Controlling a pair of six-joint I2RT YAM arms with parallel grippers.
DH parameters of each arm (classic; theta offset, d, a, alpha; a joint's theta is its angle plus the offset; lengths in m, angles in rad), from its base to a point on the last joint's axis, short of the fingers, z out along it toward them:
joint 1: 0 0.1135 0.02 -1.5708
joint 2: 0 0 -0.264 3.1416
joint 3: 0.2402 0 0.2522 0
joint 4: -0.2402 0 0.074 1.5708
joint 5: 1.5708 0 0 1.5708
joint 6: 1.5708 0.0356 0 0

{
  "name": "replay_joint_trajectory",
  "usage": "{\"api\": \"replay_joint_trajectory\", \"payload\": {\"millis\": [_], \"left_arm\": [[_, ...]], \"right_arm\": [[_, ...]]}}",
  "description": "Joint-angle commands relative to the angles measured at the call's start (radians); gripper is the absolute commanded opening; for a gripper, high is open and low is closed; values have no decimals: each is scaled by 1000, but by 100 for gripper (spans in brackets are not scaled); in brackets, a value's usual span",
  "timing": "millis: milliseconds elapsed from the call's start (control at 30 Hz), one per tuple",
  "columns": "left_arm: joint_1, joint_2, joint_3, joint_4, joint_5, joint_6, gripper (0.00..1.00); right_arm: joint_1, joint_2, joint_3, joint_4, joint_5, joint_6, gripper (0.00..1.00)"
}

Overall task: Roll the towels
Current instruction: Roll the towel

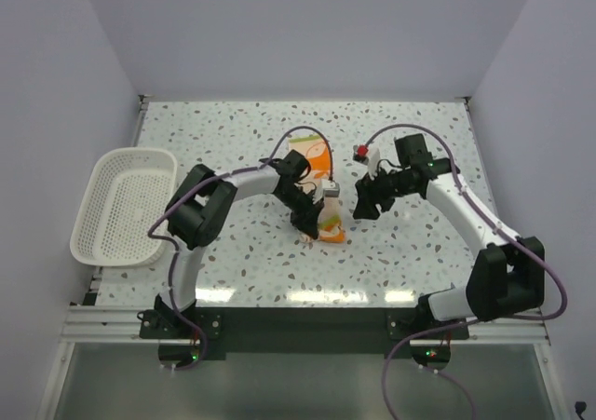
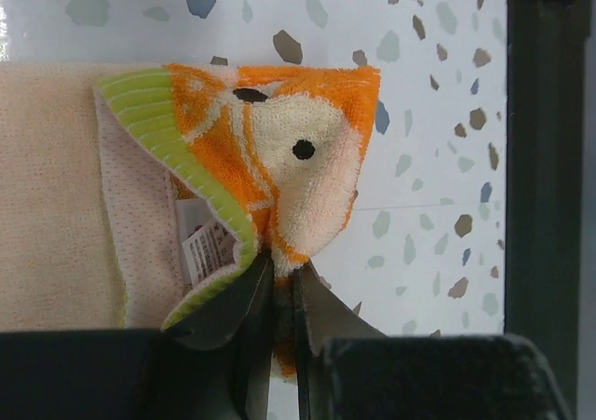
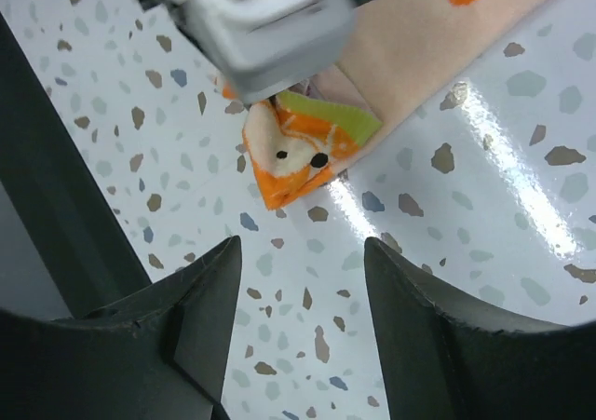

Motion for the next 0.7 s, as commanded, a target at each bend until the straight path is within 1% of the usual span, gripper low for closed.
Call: {"api": "replay_joint_trajectory", "payload": {"millis": [0, 33, 67, 133, 167, 200, 300, 500, 533, 600, 667], "left_arm": [[24, 106, 60, -177, 107, -37, 17], [32, 152, 95, -204, 132, -24, 18], [39, 174, 110, -226, 140, -20, 18], [62, 220, 131, -258, 149, -20, 20], [70, 232, 146, -266, 144, -19, 20], [81, 243, 150, -270, 143, -17, 21], [98, 263, 155, -269, 135, -28, 23], [105, 275, 155, -271, 109, -22, 26], [104, 277, 157, -269, 106, -28, 27], [110, 281, 157, -254, 111, -49, 27], [114, 284, 160, -245, 118, -63, 28]], "right_arm": [[89, -89, -65, 47, 40, -117, 59], [120, -97, -94, 63, 55, -127, 59], [176, -103, -111, 86, 67, -128, 61], [221, -109, -170, 190, 107, -125, 64], [265, -105, -187, 228, 129, -124, 65], [287, -94, -199, 291, 147, -125, 65], [331, -17, -210, 351, 173, -147, 64], [353, 127, -195, 419, 187, -153, 58], [361, 148, -161, 387, 186, -169, 54], [359, 178, -142, 354, 169, -177, 50], [361, 190, -133, 316, 140, -197, 44]]}}
